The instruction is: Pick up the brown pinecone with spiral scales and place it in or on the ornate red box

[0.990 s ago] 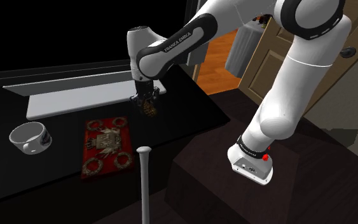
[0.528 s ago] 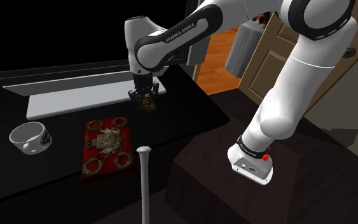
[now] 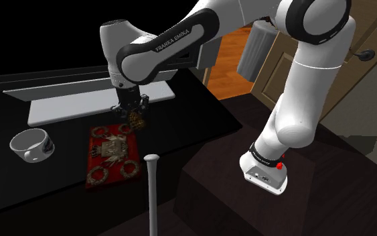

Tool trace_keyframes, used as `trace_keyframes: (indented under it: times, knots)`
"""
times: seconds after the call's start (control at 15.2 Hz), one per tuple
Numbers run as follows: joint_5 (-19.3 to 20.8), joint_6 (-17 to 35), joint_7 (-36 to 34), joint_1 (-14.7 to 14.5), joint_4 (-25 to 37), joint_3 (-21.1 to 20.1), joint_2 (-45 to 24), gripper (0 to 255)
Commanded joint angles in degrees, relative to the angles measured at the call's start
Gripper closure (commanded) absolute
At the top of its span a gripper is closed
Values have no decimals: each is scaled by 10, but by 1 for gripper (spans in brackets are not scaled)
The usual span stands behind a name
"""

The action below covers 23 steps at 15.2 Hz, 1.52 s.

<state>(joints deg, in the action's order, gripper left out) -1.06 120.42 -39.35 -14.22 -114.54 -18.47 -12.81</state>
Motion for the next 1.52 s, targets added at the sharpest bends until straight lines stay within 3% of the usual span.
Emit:
trace_keyframes:
  times: [0.0, 0.33, 1.19, 1.45]
  knots:
    - [7, -8, -30, -18, 31, -8, -23, 255]
    - [34, -38, -100, -71, 141, -21, -102, 255]
    - [52, 42, -105, -79, 112, -10, -155, 255]
    - [52, 42, -105, -79, 112, -10, -155, 255]
